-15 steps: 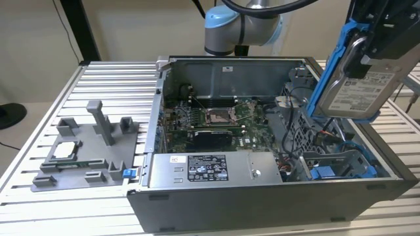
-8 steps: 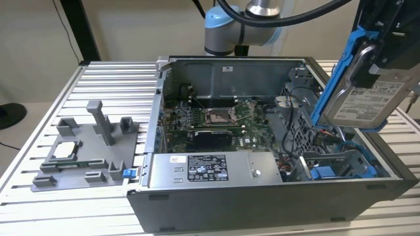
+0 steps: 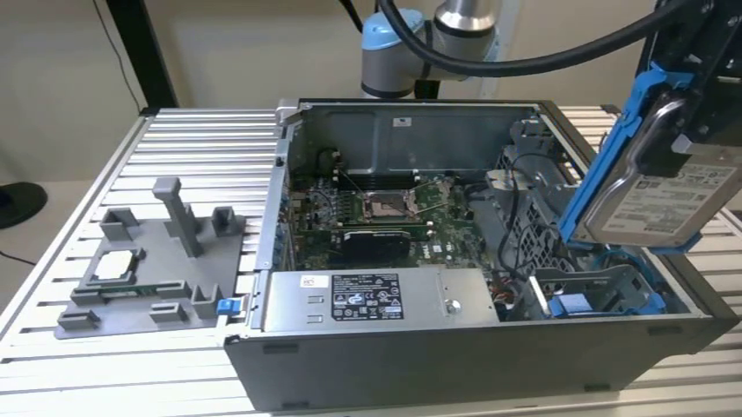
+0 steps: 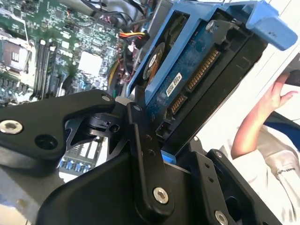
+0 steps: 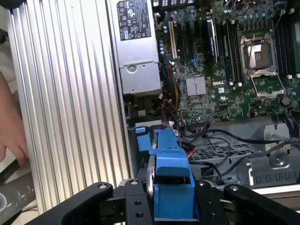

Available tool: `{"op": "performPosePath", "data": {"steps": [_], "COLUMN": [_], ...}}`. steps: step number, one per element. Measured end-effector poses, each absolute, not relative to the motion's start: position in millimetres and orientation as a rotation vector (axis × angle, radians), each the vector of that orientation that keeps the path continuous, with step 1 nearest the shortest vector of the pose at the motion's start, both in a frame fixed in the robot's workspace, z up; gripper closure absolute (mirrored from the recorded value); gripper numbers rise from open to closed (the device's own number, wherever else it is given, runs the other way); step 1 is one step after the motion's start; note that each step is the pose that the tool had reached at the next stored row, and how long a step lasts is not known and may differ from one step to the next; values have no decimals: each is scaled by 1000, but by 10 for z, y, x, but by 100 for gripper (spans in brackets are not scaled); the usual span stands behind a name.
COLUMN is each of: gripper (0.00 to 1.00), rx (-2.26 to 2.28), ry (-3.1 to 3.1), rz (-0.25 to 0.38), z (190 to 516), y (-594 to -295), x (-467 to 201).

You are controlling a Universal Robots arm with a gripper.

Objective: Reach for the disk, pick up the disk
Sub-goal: 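Pick up the disk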

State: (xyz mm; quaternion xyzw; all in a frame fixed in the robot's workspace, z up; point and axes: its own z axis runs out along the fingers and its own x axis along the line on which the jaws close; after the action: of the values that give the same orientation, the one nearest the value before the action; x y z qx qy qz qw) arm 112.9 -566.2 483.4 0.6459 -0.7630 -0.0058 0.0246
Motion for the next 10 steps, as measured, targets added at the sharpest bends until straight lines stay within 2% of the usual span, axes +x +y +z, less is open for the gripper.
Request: {"op": "performPosePath", "data": {"steps": [10], "gripper": [100], "rx": [2012], "ry": [-2348], "rz": [-17], "z": [4822], "y": [-5705], "x": [1123]}}
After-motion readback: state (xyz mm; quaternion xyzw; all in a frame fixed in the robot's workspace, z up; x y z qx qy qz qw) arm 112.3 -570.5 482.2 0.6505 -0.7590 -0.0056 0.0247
